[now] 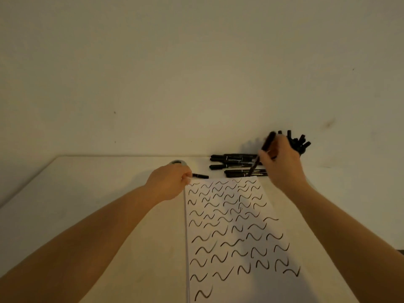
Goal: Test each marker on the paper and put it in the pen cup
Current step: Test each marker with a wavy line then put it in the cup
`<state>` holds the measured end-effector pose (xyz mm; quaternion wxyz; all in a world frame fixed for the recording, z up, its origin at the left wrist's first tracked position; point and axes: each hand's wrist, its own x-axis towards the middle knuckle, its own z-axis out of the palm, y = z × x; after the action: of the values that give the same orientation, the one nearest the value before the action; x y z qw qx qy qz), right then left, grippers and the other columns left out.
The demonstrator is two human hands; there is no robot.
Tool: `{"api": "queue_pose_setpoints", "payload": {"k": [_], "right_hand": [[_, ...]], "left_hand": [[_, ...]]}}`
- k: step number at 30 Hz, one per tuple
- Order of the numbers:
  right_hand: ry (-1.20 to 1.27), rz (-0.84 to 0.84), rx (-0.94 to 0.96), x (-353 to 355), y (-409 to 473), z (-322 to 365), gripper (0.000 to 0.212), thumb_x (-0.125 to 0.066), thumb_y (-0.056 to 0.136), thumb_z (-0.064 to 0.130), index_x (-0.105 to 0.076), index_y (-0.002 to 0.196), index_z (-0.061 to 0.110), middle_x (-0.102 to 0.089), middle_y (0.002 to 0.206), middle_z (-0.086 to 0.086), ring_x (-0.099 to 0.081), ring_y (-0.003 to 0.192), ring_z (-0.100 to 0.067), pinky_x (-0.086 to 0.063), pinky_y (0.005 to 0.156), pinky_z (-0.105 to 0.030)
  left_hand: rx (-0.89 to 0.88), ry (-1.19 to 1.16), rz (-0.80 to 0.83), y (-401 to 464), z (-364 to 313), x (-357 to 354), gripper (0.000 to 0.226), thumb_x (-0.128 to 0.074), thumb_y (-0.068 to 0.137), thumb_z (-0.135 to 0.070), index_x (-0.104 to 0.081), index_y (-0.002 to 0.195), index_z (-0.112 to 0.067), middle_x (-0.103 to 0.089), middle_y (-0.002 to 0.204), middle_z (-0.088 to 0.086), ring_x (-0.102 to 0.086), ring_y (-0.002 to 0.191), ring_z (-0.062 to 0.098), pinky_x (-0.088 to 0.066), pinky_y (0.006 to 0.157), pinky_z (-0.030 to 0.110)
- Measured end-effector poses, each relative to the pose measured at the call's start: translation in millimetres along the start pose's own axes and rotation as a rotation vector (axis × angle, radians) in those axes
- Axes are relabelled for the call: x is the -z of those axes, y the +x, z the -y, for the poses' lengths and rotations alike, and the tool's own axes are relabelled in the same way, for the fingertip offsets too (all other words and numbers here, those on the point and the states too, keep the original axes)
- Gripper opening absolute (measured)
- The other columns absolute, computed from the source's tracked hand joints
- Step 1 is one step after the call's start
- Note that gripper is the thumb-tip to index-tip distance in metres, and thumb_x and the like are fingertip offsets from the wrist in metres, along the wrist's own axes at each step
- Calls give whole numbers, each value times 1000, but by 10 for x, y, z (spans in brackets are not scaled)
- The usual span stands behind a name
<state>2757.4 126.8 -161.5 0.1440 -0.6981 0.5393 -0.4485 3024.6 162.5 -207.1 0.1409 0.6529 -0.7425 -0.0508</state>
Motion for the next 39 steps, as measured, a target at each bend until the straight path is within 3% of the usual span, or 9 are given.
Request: {"api": "queue_pose_setpoints", "payload": {"k": [3,6,12,18,23,28,33,39], "right_hand": [[100,-104,-51,196,285,-102,39,-57,88,16,-39,123,21,-54,81,14,-54,70,1,-40,53,-17],[175,-223,-89,346,461,-177,41,-54,89,16,-36,124,27,-56,83,14,-56,71,-2,-41,54,-18],[127,-341,-56,464,592,-296,50,-50,91,12,-28,131,31,-60,92,0,-58,71,-7,-49,56,-28],[-34,-295,14,458,592,-441,57,-51,91,10,-24,137,30,-57,88,4,-58,70,-15,-49,61,-32],[-99,-235,-1,365,602,-544,47,-51,91,10,-30,131,25,-57,86,2,-56,64,-17,-44,57,-29],[-191,-167,-1,251,579,-658,34,-47,94,13,-36,126,20,-59,81,-2,-55,63,-24,-46,56,-33],[-319,-107,7,186,564,-762,26,-45,95,15,-48,120,13,-65,94,-16,-58,80,-33,-42,63,-34],[-372,-78,-55,190,549,-741,37,-48,93,19,-48,129,12,-64,108,-17,-55,99,-35,-41,72,-34]], "left_hand": [[3,178,33,255,206,-65,26,-46,92,-23,-52,117,-25,-53,117,-3,-47,108,19,-42,80,33],[6,305,78,397,296,-130,32,-46,91,-19,-47,123,-25,-50,120,-1,-43,111,21,-40,81,35],[-11,346,84,550,319,-253,15,-47,91,-26,-52,105,-22,-53,110,-1,-45,104,19,-34,72,29],[27,277,33,591,353,-280,16,-44,93,-27,-52,105,-20,-55,108,-1,-48,102,19,-37,75,30],[43,148,-31,570,267,-240,15,-39,95,-27,-48,103,-18,-60,100,1,-50,76,19,-35,62,30],[-24,90,-69,532,44,-177,13,-37,96,-26,-45,102,-17,-57,96,1,-51,72,21,-37,59,31],[-70,55,-65,484,-211,-104,13,-36,97,-26,-44,103,-18,-55,92,-2,-50,70,20,-40,60,33],[-75,-121,-60,362,-460,8,14,-36,96,-26,-43,106,-20,-58,97,-4,-57,81,19,-49,71,41]]}}
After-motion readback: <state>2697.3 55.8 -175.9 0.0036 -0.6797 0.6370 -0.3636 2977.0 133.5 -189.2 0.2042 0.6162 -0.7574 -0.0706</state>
